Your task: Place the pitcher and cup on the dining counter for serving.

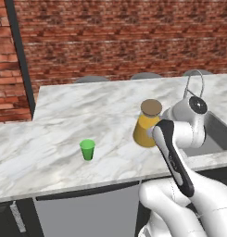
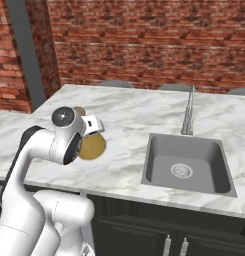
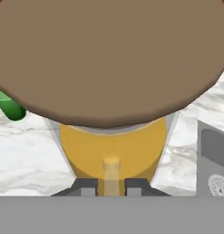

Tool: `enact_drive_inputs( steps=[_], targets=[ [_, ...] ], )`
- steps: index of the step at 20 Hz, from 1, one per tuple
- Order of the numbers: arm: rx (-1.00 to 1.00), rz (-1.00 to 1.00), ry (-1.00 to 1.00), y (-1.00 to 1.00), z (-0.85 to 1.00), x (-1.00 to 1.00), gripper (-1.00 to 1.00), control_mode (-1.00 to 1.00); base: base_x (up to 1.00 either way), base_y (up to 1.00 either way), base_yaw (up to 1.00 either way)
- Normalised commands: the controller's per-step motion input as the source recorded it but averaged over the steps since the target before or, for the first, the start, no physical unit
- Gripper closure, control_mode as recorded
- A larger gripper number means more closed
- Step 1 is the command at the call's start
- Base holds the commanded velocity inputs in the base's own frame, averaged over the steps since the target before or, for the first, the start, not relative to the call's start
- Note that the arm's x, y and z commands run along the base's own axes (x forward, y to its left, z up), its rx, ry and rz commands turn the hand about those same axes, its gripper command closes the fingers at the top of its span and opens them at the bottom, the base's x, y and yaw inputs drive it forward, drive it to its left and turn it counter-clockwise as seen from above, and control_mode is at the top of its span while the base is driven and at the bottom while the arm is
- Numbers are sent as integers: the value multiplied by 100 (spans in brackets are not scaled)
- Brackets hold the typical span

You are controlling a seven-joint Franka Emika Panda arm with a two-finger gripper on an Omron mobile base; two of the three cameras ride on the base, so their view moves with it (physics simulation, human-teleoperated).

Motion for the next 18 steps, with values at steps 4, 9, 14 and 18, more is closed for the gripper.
enact_drive_inputs(
  steps=[4,9,14,18],
  targets=[
    [0,0,0,0,42,-14,100,-100,0,0,0],
    [0,1,0,0,23,-22,100,-100,0,0,0],
    [0,0,0,0,0,0,100,100,-82,-11,0],
    [0,0,0,0,0,0,100,100,-93,-54,-5]
  ],
)
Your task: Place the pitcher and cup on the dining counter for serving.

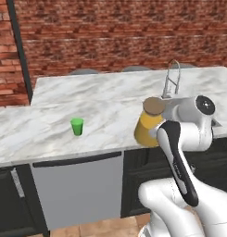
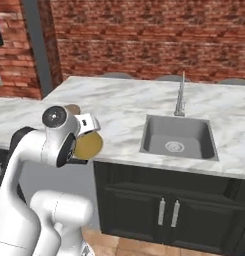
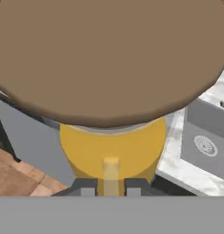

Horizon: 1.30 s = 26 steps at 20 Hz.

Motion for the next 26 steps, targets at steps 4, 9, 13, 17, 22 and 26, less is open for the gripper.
enact_drive_inputs(
  steps=[4,9,13,17,22,26],
  targets=[
    [0,0,0,0,0,0,100,100,-62,-97,-17],
    [0,0,0,0,0,0,100,100,-27,-100,-24],
    [0,0,0,0,0,0,100,100,-7,-100,-25],
    [0,0,0,0,0,0,100,100,0,-100,-23],
    [0,0,0,0,0,0,100,100,2,-100,-20],
    [0,0,0,0,0,0,100,100,6,-100,-16]
  ],
)
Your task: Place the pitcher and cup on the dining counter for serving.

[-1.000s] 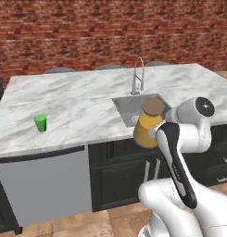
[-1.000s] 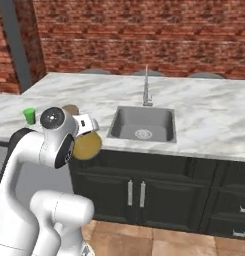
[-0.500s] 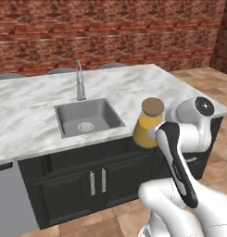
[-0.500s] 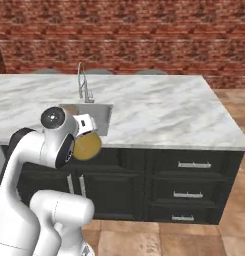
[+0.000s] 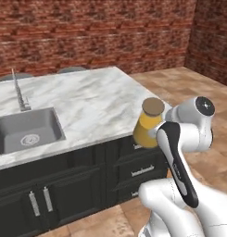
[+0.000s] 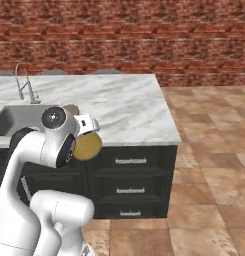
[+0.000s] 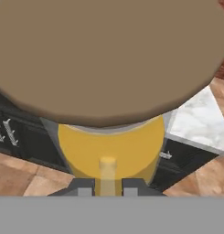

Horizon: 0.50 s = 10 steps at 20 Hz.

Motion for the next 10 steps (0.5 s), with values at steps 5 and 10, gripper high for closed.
enact_drive_inputs(
  steps=[5,10],
  targets=[
    [0,0,0,0,0,0,100,100,11,-100,-13],
    [0,0,0,0,0,0,100,100,24,-100,-7]
  ],
)
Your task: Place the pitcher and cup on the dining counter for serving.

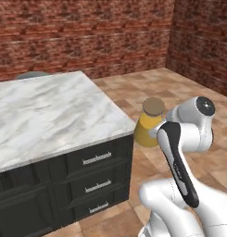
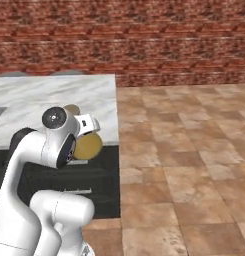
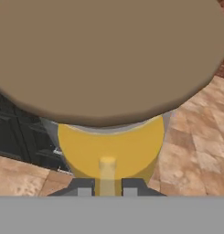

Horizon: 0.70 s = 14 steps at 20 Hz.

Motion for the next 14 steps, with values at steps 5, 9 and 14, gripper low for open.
enact_drive_inputs(
  steps=[5,9,14],
  targets=[
    [0,0,0,0,0,0,100,100,49,-94,-1],
    [0,0,0,0,0,0,100,100,67,-82,0],
    [0,0,0,0,0,0,100,100,80,-71,13]
  ],
)
